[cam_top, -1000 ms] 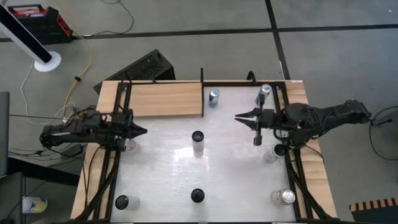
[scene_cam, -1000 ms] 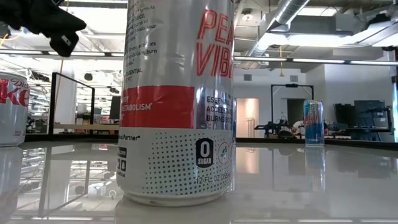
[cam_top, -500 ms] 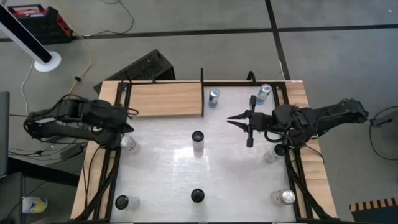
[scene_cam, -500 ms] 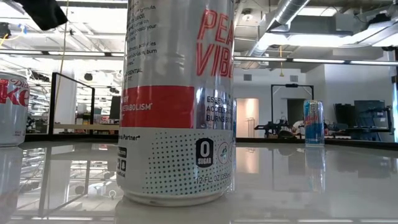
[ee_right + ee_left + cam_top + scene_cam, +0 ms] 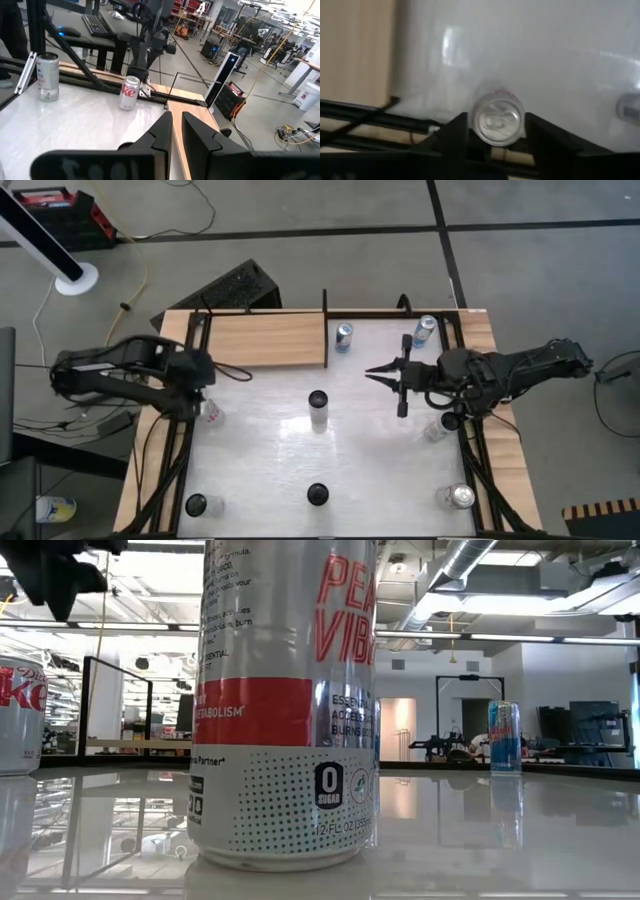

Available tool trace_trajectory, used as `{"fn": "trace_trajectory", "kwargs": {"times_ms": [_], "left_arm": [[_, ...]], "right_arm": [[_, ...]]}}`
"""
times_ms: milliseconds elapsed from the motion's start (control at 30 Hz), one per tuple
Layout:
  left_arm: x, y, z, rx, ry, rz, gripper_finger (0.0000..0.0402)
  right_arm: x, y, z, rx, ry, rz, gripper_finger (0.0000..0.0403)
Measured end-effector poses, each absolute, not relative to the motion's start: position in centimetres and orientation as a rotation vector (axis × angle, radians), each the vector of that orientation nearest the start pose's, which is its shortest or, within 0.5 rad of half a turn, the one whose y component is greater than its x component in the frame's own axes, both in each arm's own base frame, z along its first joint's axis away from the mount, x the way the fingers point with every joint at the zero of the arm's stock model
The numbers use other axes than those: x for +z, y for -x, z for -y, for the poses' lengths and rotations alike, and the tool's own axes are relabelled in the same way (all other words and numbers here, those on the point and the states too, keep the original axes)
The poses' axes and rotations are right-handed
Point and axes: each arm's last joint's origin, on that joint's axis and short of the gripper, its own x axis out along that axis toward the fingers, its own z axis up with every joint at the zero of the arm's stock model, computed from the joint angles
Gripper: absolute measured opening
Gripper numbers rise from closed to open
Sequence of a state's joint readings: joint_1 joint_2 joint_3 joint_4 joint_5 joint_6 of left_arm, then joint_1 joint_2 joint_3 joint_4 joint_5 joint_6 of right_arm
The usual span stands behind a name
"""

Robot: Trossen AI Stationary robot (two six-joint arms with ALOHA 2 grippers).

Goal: Place canned beverage on shelf
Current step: Put the left red and silver soda can on the shelf

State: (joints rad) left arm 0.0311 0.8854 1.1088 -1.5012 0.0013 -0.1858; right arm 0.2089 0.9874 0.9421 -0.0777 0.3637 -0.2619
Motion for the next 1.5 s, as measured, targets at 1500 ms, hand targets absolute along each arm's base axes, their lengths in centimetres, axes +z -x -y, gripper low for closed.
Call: {"fn": "trace_trajectory", "kwargs": {"times_ms": [1500], "left_arm": [[25.6, -14.0, 1.6, 0.174, 0.098, -1.638, 0.0338]], "right_arm": [[34.9, -21.1, -3.4, -0.131, 0.254, -0.259, 0.0068]]}}
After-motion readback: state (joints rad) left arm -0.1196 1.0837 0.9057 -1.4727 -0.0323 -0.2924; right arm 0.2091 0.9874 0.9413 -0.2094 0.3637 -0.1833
